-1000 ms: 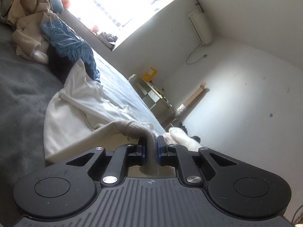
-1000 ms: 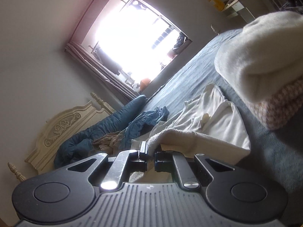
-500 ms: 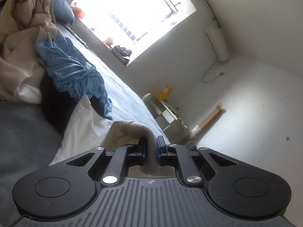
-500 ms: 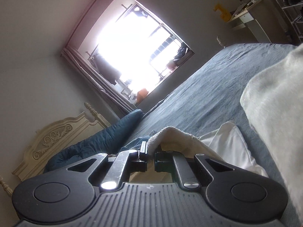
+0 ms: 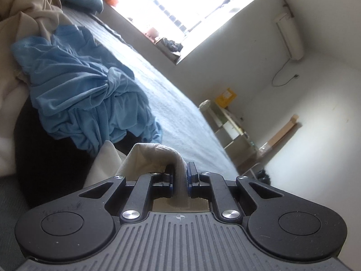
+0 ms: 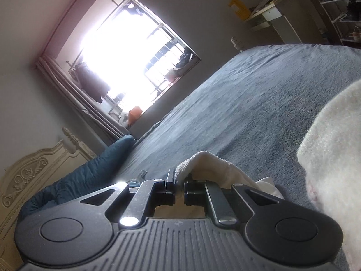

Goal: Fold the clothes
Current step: 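Lift the held hem with both grippers and fold it over the sweatshirt, then open both grippers and release the folded sweatshirt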

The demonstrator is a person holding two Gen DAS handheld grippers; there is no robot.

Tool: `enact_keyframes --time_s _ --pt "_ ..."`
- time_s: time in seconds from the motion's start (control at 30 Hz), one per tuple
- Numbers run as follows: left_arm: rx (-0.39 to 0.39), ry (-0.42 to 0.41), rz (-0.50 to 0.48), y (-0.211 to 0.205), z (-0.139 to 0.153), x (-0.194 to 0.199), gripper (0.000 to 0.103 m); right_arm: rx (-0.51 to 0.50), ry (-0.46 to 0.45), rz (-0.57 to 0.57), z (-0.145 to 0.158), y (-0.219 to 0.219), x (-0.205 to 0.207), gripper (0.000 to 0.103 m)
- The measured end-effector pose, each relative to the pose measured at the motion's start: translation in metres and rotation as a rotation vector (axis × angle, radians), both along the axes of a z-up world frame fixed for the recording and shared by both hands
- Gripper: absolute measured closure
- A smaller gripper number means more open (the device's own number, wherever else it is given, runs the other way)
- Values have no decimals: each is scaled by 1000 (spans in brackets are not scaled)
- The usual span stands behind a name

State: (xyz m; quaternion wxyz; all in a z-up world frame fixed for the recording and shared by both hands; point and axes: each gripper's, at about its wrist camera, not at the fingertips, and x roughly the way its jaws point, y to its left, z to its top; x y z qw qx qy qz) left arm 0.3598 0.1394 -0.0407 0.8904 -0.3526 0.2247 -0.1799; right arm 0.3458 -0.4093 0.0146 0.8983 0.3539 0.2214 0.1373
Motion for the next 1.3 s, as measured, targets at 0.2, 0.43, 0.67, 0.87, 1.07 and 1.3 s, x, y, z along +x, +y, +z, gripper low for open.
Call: enact_keyframes --time_s 0.2,0.43,0.67,0.87,1.07,1.3 --pt "43 76 -16 -4 -24 37 93 -6 93 -34 -43 3 50 96" --pt "-20 128 -66 5 -34 47 75 78 291 -65 -93 -5 87 91" --pt "-355 119 -22 36 -44 40 58 -23 286 -127 -82 1 91 55" --pt "-410 63 25 62 -25 -12 48 -229 216 -140 -46 22 68 52" --pt "-334 22 13 82 2 -85 46 -198 75 -76 21 15 -36 51" --pt "-239 34 -13 82 9 -210 38 -27 -63 -3 89 -24 -229 39"
